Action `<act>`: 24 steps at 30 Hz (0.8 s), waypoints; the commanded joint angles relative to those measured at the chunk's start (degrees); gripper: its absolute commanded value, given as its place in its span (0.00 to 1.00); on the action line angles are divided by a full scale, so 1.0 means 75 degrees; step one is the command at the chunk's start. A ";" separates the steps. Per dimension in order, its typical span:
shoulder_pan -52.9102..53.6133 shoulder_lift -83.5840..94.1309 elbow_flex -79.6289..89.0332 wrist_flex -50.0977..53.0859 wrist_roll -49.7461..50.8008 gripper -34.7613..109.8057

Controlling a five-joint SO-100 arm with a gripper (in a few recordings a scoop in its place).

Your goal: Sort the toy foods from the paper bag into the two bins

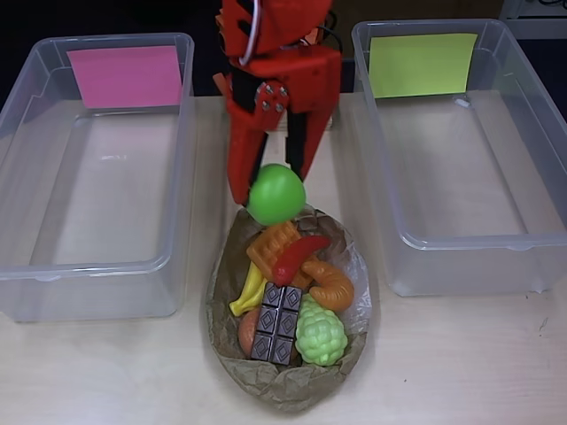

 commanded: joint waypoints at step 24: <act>0.7383 0.1125 0.4418 -0.2051 0.0023 0.36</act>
